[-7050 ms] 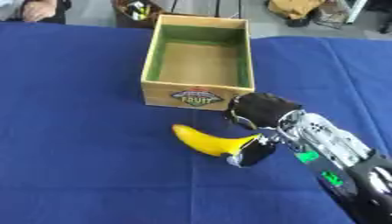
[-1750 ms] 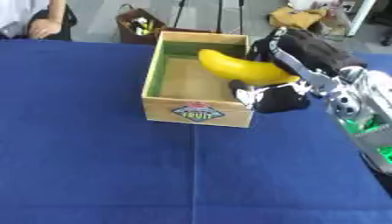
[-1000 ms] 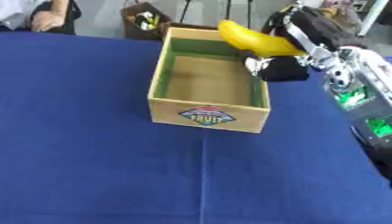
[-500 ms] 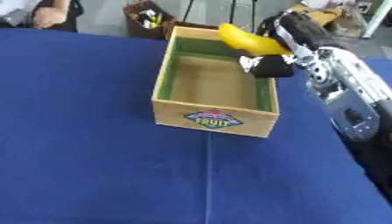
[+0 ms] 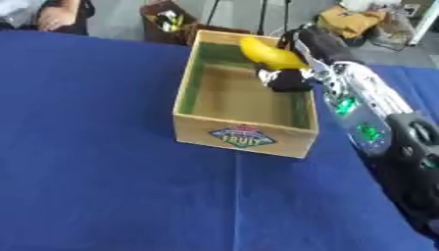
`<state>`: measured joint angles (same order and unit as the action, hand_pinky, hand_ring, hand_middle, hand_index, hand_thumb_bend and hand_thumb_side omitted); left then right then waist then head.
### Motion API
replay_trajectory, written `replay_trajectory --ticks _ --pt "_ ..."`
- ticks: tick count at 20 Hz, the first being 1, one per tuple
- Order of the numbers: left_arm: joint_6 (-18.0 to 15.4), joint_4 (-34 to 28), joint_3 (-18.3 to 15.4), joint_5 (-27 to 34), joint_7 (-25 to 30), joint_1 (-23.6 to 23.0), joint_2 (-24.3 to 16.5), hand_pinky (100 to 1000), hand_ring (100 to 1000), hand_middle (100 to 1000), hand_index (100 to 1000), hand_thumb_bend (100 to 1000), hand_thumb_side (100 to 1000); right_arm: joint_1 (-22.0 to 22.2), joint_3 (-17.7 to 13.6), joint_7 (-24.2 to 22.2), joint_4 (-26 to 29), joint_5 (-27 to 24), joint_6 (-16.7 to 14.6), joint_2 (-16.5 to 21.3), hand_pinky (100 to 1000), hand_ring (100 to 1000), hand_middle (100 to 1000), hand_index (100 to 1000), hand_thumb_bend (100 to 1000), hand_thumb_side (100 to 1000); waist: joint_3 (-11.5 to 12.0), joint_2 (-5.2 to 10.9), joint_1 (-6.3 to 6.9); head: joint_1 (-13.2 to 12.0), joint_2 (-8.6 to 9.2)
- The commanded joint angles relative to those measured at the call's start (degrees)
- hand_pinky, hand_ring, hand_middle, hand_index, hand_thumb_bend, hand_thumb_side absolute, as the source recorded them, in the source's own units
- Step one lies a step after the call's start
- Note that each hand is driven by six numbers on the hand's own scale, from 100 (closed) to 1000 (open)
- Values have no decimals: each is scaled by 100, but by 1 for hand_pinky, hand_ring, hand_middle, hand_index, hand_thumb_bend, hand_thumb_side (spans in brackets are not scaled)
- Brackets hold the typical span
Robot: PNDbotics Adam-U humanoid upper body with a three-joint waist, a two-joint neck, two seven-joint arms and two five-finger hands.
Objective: Pick up objects on the table and place them in the box.
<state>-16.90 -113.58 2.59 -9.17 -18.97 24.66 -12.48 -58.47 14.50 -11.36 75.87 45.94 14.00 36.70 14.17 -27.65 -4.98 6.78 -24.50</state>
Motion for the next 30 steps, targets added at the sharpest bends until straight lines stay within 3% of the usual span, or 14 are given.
replay_trajectory --ticks 1,4,6,9,16,21,23,27,30 --pt "-8 -101 26 29 20 49 -3 484 570 628 776 100 1000 -111 0 -27 5 111 -155 90 646 663 419 580 134 574 4 114 24 26 102" --pt "-1 -101 27 31 25 50 0 484 570 628 776 100 1000 -101 31 -115 92 143 -264 97 665 707 510 687 266 635 -7 120 26 29 87" --pt "-1 -101 27 33 27 53 -3 484 570 627 776 100 1000 -94 42 -174 176 141 -315 109 681 730 571 755 404 684 -10 130 27 18 75" --pt "3 -101 28 39 30 51 1 485 571 628 776 100 1000 -78 46 -238 278 125 -341 132 694 744 617 801 454 695 -18 151 25 14 65" --pt "17 -101 10 40 26 15 -4 486 571 628 776 100 1000 65 -116 -157 906 -513 -190 267 684 710 571 767 432 673 -150 231 72 -83 20" --pt "30 -101 -23 26 -6 -41 -10 486 571 627 775 100 1000 373 -370 99 1980 -1385 106 544 680 693 554 760 335 693 -279 324 129 -254 -79" --pt "35 -101 -33 19 -18 -59 -10 487 572 627 775 100 1000 538 -456 188 2423 -1671 221 667 679 689 551 756 231 678 -334 364 157 -322 -125" --pt "40 -101 -49 9 -36 -86 -8 488 572 628 775 100 1000 887 -630 344 3269 -2143 456 876 679 688 552 758 126 712 -430 435 217 -418 -208" --pt "49 -101 -64 -3 -46 -113 4 489 573 628 775 100 1000 1182 -785 544 3783 -2477 466 971 681 688 551 757 100 714 -545 503 291 -494 -307"
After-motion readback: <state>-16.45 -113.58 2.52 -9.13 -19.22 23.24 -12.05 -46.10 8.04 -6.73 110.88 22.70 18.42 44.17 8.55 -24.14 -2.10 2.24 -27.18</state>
